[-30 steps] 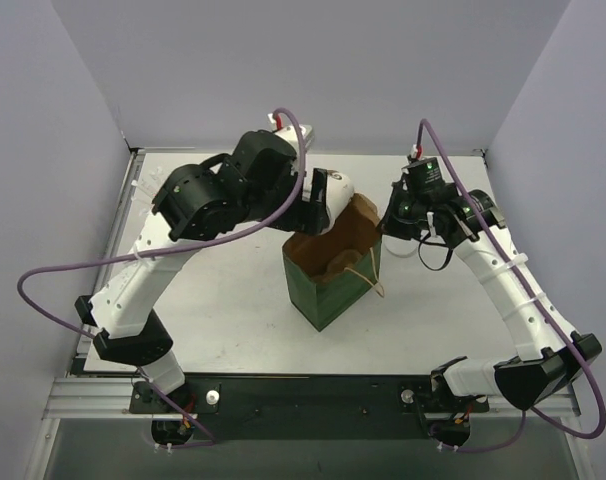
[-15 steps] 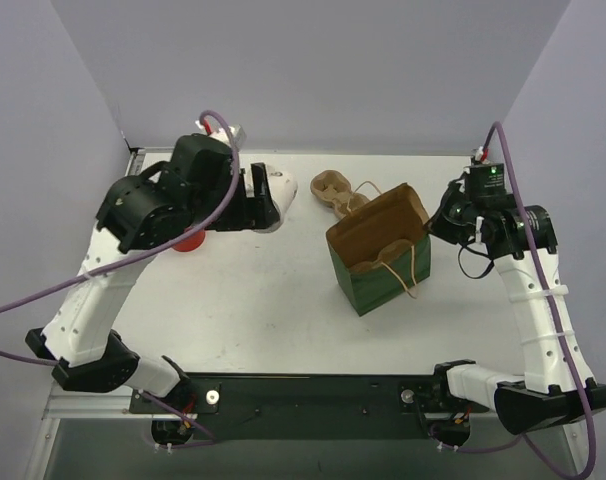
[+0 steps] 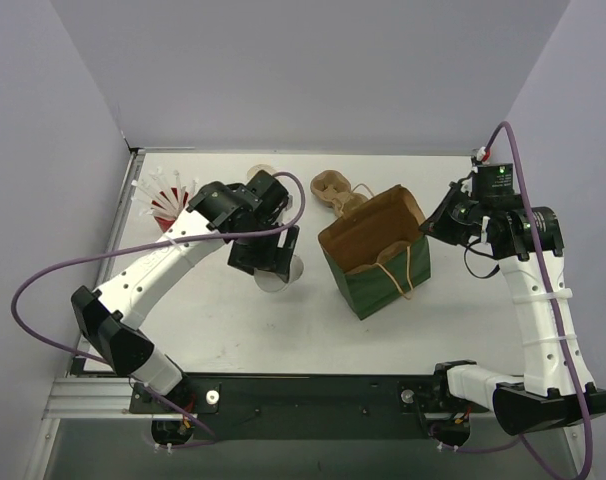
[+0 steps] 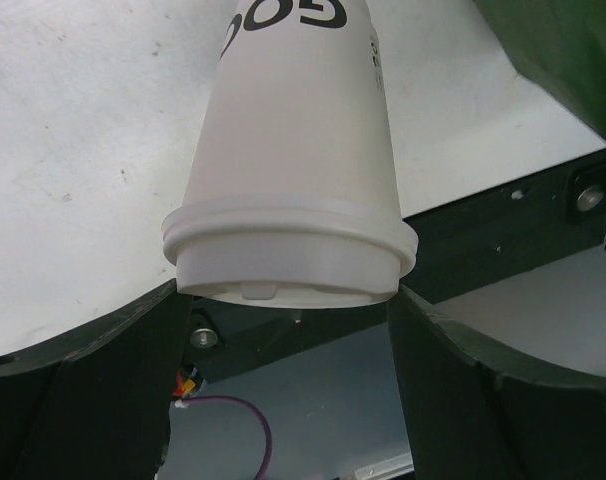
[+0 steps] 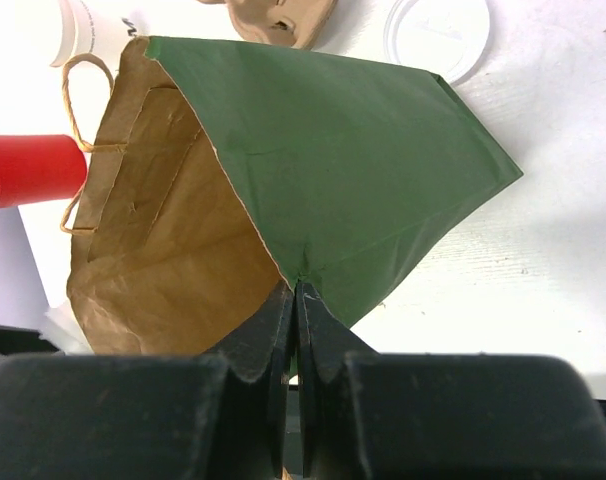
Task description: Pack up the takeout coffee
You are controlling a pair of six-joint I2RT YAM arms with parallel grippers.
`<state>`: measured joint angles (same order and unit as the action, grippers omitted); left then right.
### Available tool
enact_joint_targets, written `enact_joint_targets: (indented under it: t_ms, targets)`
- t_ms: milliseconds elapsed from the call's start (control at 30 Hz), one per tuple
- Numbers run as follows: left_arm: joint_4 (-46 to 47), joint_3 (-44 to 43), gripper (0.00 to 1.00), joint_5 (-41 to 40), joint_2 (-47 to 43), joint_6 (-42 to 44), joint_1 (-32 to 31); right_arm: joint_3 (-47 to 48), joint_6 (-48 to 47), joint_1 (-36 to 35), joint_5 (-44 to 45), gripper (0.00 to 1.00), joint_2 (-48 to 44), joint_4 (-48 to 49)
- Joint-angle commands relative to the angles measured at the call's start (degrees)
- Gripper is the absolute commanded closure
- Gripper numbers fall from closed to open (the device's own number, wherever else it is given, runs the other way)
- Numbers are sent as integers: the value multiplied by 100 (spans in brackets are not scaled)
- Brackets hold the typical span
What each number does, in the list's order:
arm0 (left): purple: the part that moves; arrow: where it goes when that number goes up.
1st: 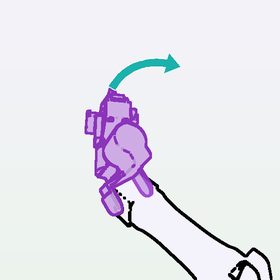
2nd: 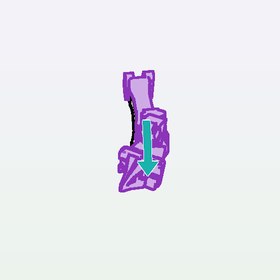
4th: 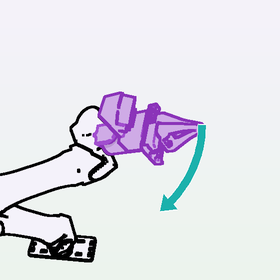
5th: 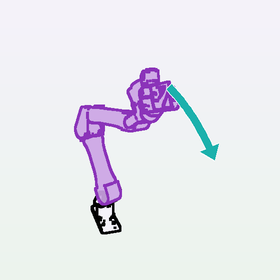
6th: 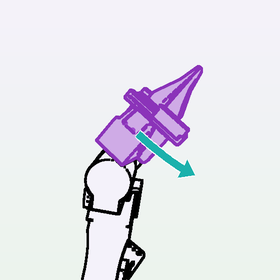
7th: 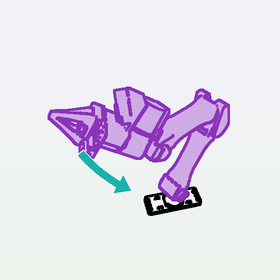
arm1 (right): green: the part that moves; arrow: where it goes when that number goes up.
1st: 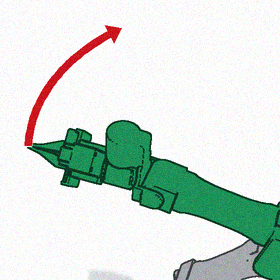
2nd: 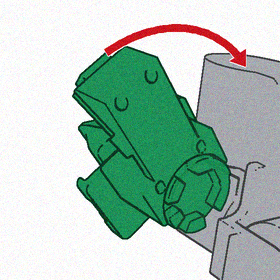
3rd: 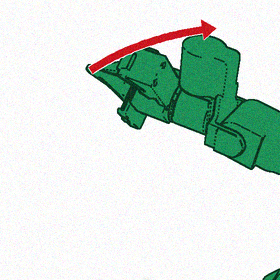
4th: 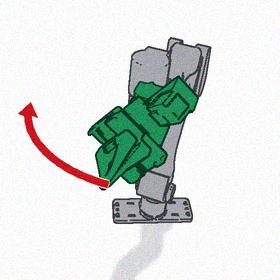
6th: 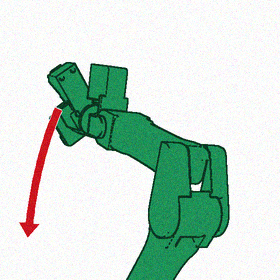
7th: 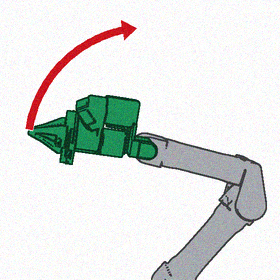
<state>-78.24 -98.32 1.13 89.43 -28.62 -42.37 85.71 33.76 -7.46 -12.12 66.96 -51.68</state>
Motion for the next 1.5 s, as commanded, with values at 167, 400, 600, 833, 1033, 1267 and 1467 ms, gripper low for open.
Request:
enact_joint_targets:
  t_ms: [167,400,600,833,1033,1267,1467]
  targets:
    - [-1176,595,71,669,575,471,-351,25,43,35,-431,100,28,132]
    - [-1185,841,72,661,936,472,-491,-204,43,78,-572,100,-7,264]
    - [-1194,894,71,652,1085,454,-544,-345,8,149,-678,100,-25,343]
    - [-1185,964,68,635,1200,471,-562,-459,-1,237,-757,100,-78,387]
    - [-1194,955,67,643,1270,454,-562,-511,-18,316,-809,100,-86,404]
    - [-1194,622,64,617,1384,410,-597,-547,-10,351,-818,100,-95,448]
    - [-1194,340,60,547,1490,357,-641,-556,-18,360,-827,100,-86,466]
